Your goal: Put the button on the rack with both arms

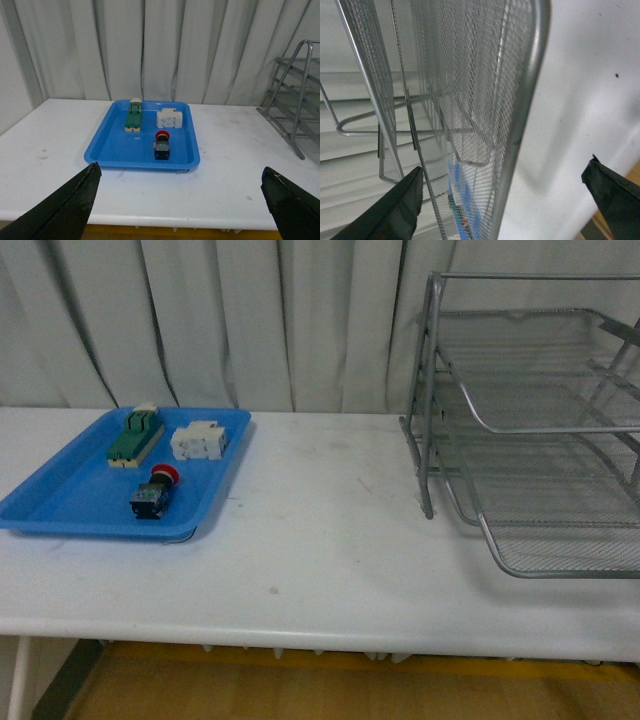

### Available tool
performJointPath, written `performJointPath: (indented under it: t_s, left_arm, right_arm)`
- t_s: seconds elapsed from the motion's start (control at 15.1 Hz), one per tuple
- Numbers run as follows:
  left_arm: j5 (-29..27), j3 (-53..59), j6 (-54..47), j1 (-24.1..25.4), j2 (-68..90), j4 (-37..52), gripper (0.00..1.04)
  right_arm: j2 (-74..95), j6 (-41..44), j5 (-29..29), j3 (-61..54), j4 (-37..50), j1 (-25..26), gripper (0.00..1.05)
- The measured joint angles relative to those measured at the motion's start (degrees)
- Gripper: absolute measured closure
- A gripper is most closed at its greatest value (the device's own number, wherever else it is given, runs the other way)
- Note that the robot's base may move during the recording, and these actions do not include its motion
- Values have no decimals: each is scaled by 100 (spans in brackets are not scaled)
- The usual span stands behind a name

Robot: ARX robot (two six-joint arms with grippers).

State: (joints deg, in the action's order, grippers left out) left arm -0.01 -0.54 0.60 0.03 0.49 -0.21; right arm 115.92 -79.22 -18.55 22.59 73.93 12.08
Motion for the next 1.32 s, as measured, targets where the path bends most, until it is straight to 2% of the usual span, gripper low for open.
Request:
performJointPath:
  t_s: [0.07, 0.13, 0.33, 0.53, 0.6, 0.66, 0.73, 0.79, 0.93, 0.99, 1.26, 1.32]
  left_arm:
    - [2, 0, 0, 0, 0, 0, 7]
    - [2, 0, 0, 0, 0, 0, 7]
    - [2, 0, 0, 0, 0, 0, 7]
    - [2, 0, 0, 0, 0, 0, 7]
    - [2, 0, 0, 0, 0, 0, 7]
    - [2, 0, 0, 0, 0, 0, 7]
    - [2, 0, 0, 0, 0, 0, 7]
    - [0, 0, 0, 0, 0, 0, 7]
    - [2, 0, 0, 0, 0, 0, 7]
    - [2, 0, 0, 0, 0, 0, 7]
    - [2, 0, 0, 0, 0, 0, 7]
    - [2, 0, 0, 0, 0, 0, 7]
  right_arm:
    - [-129, 24, -55, -210, -44, 0, 4]
    - [-400, 85, -90, -393, -59, 44, 7]
    - [-2194, 813, -330, -883, -225, 376, 6]
    - [-4951, 1512, -1064, -1189, -1674, 1322, 6]
    - [-6183, 2848, -1003, -966, -3228, 1690, 19]
    - [-7320, 4494, -1073, -866, -4424, 1805, 34]
    - [-8327, 6116, -1108, -881, -5445, 1753, 50]
    - [-8806, 6959, -800, -1025, -5783, 1471, 63]
    - [-9368, 7691, -87, -1456, -6065, 704, 94]
    - [-9593, 7809, 184, -1547, -6118, 450, 103]
    - [-10255, 7884, 1034, -1884, -6443, -409, 103]
    - [-10393, 7886, 1521, -1921, -6542, -785, 103]
